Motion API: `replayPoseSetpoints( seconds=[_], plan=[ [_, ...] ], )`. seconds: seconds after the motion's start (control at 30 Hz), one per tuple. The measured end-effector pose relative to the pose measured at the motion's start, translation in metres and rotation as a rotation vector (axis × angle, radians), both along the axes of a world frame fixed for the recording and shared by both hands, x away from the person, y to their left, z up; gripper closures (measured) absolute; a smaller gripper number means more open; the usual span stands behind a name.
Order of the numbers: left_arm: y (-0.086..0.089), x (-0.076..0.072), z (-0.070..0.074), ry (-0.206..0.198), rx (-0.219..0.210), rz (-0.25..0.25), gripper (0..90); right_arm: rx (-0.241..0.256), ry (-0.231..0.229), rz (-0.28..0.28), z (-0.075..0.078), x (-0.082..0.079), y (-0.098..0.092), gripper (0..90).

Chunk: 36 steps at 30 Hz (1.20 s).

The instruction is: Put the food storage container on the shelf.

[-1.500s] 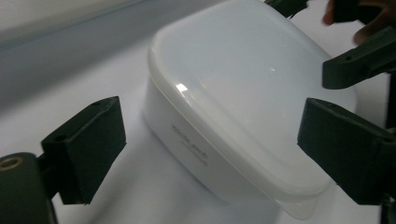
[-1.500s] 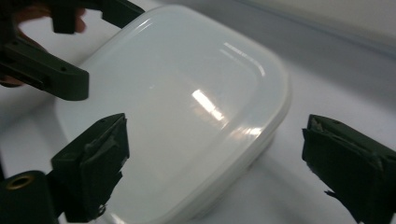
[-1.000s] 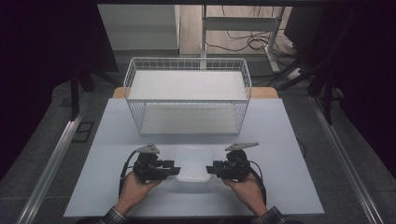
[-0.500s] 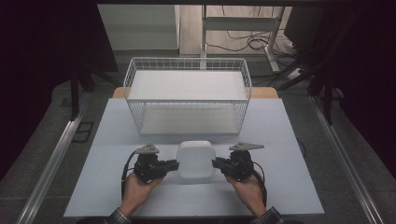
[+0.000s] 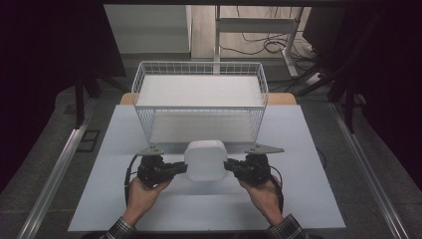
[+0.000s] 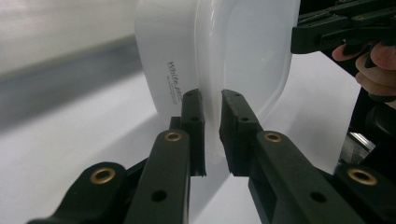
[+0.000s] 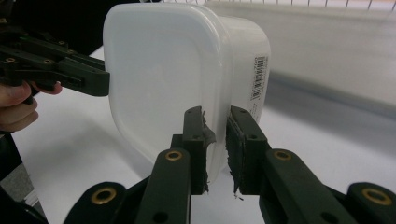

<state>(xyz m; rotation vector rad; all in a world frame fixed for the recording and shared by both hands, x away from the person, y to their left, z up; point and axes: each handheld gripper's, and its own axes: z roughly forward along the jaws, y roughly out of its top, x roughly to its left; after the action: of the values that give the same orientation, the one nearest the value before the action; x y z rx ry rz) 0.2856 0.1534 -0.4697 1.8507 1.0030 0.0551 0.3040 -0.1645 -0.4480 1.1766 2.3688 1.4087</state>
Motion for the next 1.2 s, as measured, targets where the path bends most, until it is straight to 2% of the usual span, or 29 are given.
replayPoseSetpoints(
  seconds=[0.33, 0.47, 0.67, 0.97, 1.07, 1.1, 1.2],
  plan=[
    [0.004, 0.012, 0.033, -0.05, 0.015, 0.027, 80.3, 0.023, -0.05, 0.004, 0.029, 0.015, 0.006, 77.4],
    [0.005, 0.015, 0.041, -0.066, 0.022, 0.034, 80.2, 0.023, -0.063, 0.011, 0.038, 0.02, 0.007, 77.4],
    [0.006, 0.023, 0.063, -0.105, 0.041, 0.052, 80.0, 0.021, -0.103, 0.008, 0.057, 0.028, 0.011, 77.4],
    [0.011, 0.036, 0.099, -0.143, 0.044, 0.075, 79.7, 0.052, -0.13, 0.004, 0.088, 0.044, 0.017, 77.3],
    [0.012, 0.039, 0.105, -0.147, 0.042, 0.082, 79.7, 0.057, -0.13, 0.004, 0.095, 0.048, 0.019, 77.3],
    [0.014, 0.042, 0.114, -0.155, 0.044, 0.087, 79.7, 0.063, -0.134, 0.004, 0.102, 0.053, 0.021, 77.3],
    [0.016, 0.047, 0.121, -0.161, 0.042, 0.092, 79.7, 0.07, -0.132, 0.003, 0.106, 0.057, 0.022, 77.2]
  ],
)
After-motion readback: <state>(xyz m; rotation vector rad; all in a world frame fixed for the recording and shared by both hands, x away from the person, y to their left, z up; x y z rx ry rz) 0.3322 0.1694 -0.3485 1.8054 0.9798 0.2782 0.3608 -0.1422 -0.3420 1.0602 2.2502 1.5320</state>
